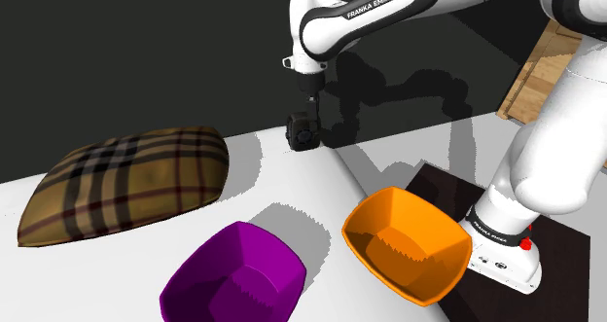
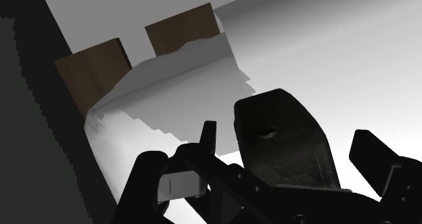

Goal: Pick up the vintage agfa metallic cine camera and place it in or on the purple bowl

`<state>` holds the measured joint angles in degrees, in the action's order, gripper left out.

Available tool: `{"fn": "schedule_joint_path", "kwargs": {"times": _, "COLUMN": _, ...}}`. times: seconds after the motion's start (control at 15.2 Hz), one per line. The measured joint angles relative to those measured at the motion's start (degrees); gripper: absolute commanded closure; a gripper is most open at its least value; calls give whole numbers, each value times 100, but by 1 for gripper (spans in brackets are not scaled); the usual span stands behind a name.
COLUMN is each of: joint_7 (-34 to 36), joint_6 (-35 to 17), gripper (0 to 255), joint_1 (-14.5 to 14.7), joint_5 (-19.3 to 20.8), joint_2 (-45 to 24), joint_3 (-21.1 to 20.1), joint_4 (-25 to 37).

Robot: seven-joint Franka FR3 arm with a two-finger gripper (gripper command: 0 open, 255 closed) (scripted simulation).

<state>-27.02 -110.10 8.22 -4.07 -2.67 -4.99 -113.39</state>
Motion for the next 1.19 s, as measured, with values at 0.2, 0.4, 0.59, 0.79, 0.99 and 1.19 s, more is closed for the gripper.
{"fn": "schedule_joint_path", "kwargs": {"times": 0.2, "joint_7": -3, "joint_6": -24, "gripper": 0, "joint_1": -1, "joint_5": -1, "joint_2": -2, "joint_3": 1, "joint_4": -21}}
{"fn": "schedule_joint_path", "kwargs": {"times": 0.4, "joint_7": -2, "joint_6": -27, "gripper": 255, "joint_1": 0, "joint_5": -1, "joint_2": -2, "joint_3": 0, "joint_4": -23}}
{"fn": "schedule_joint_path", "kwargs": {"times": 0.59, "joint_7": -2, "joint_6": -24, "gripper": 255, "joint_1": -1, "joint_5": 0, "joint_2": 3, "joint_3": 1, "joint_4": -21}}
{"fn": "schedule_joint_path", "kwargs": {"times": 0.79, "joint_7": -3, "joint_6": -24, "gripper": 255, "joint_1": -1, "joint_5": 0, "joint_2": 3, "joint_3": 1, "joint_4": -23}}
{"fn": "schedule_joint_path", "kwargs": {"times": 0.99, "joint_7": -2, "joint_6": -24, "gripper": 255, "joint_1": -1, "joint_5": 0, "joint_2": 3, "joint_3": 1, "joint_4": -22}}
{"fn": "schedule_joint_path", "kwargs": {"times": 1.19, "joint_7": 0, "joint_6": 71, "gripper": 255, "joint_1": -2, "joint_5": -1, "joint_2": 38, "joint_3": 2, "joint_4": 33}}
